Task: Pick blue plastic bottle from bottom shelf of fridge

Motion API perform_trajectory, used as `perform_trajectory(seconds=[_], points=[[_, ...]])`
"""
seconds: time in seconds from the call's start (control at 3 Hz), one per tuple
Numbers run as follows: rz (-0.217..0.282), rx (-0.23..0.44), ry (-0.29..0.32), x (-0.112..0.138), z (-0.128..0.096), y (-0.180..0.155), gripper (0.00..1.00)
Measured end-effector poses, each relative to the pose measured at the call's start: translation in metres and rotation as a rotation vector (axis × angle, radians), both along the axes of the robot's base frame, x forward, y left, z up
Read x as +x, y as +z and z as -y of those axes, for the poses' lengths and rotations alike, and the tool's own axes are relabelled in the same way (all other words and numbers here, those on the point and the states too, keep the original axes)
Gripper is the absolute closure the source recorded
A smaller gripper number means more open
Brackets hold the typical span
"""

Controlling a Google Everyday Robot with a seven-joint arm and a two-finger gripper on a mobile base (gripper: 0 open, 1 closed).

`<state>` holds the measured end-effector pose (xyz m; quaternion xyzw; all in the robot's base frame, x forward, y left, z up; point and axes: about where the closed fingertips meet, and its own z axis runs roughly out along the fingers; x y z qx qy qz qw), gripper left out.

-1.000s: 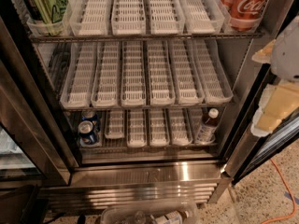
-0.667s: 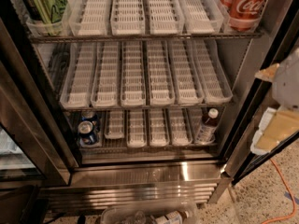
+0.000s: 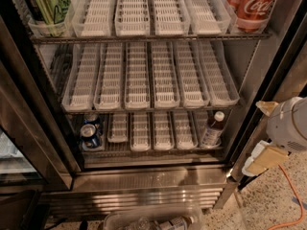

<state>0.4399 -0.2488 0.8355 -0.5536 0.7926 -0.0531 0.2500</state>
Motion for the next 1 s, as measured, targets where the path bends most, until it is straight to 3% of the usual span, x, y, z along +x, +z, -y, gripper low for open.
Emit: perform_trajectory(seconds=[0.33,1.0], points=[[0.050,0.001,-0.010,0.011,0.000,0.005,0.00],[0.046,0.024,-0.044,0.008,0.000,-0.010,0.00]])
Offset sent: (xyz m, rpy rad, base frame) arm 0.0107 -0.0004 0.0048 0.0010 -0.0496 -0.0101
